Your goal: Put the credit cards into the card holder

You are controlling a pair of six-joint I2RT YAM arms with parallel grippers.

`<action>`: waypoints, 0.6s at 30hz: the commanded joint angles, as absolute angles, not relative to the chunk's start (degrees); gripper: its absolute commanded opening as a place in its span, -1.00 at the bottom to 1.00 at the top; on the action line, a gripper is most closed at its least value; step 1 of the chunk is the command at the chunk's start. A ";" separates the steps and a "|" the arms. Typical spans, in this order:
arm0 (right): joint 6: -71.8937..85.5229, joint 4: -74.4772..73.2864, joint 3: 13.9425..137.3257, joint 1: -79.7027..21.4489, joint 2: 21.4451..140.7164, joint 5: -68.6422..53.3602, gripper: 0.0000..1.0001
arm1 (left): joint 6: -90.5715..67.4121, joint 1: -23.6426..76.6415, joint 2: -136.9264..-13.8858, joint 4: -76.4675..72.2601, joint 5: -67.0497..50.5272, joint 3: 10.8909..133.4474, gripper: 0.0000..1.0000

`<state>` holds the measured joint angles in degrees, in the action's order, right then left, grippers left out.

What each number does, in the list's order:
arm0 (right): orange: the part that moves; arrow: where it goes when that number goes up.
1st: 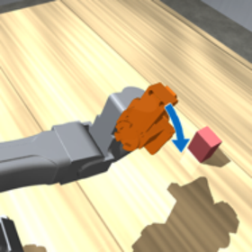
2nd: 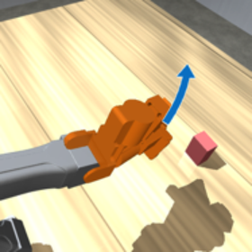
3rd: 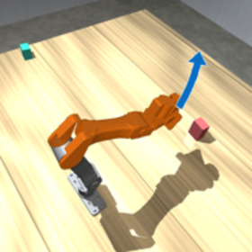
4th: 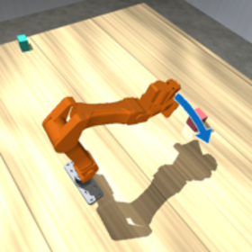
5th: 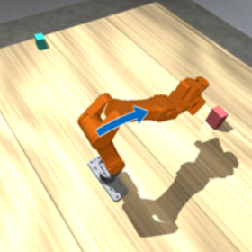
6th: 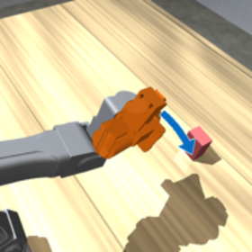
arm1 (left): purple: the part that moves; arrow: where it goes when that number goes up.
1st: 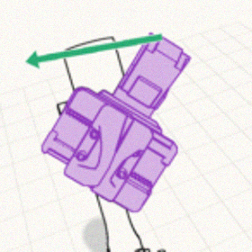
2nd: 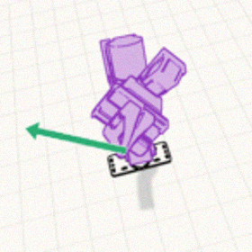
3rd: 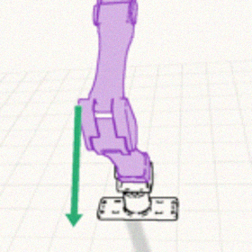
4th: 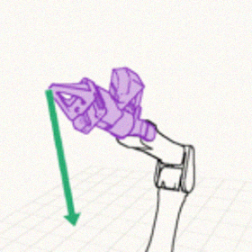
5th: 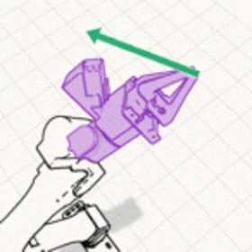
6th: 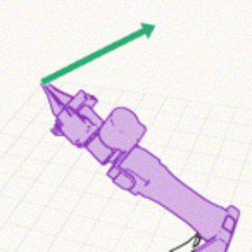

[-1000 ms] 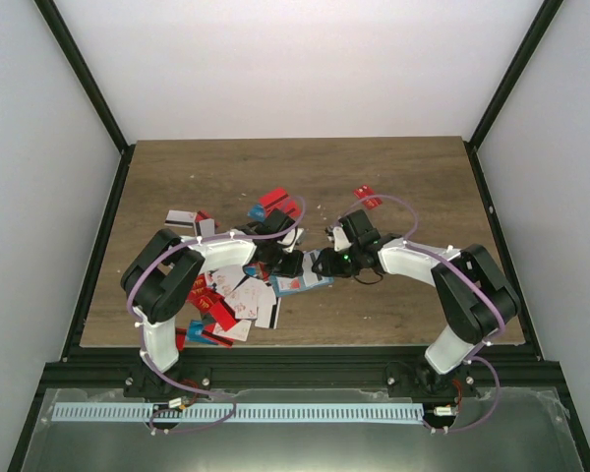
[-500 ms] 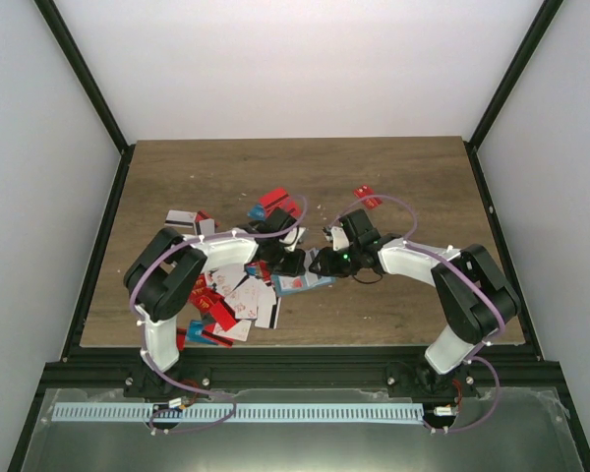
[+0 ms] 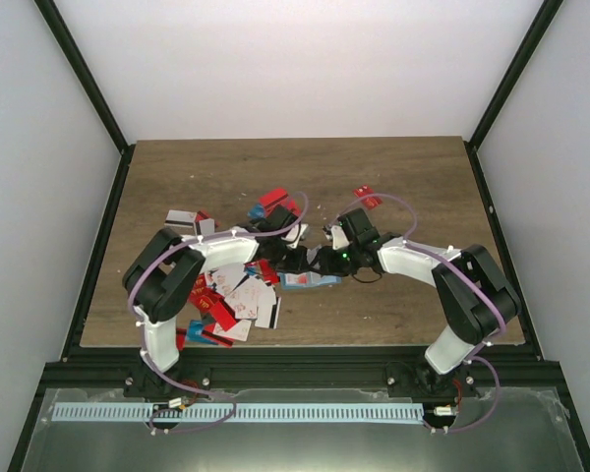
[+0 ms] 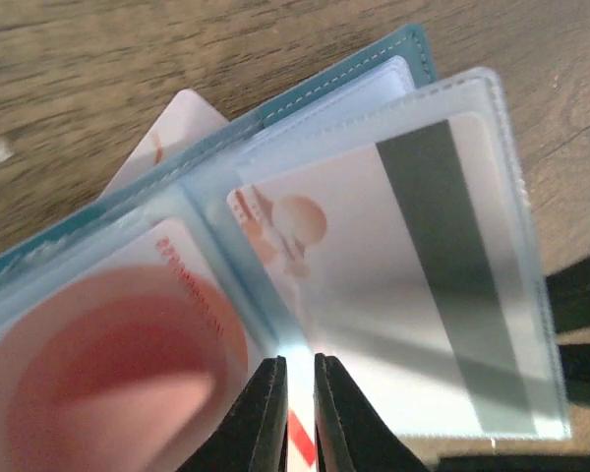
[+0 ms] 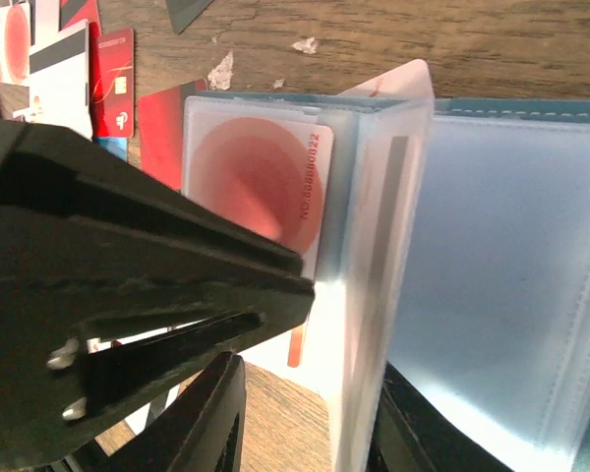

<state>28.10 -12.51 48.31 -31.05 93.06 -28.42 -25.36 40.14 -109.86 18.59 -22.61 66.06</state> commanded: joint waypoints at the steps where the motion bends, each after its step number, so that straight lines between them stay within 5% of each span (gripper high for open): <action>1: 28.86 -12.92 51.59 -32.68 92.17 -27.89 -0.33 | -26.39 39.91 -103.16 19.17 -19.46 63.32 -0.75; 18: 31.39 -13.24 66.83 -40.87 102.21 -31.47 -0.32 | -28.11 34.16 -73.67 27.92 -8.37 43.75 -0.26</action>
<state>30.94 -12.82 61.87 -39.92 102.08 -30.06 -27.27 34.81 -79.53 23.77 -11.90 46.85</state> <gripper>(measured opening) 0.341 0.330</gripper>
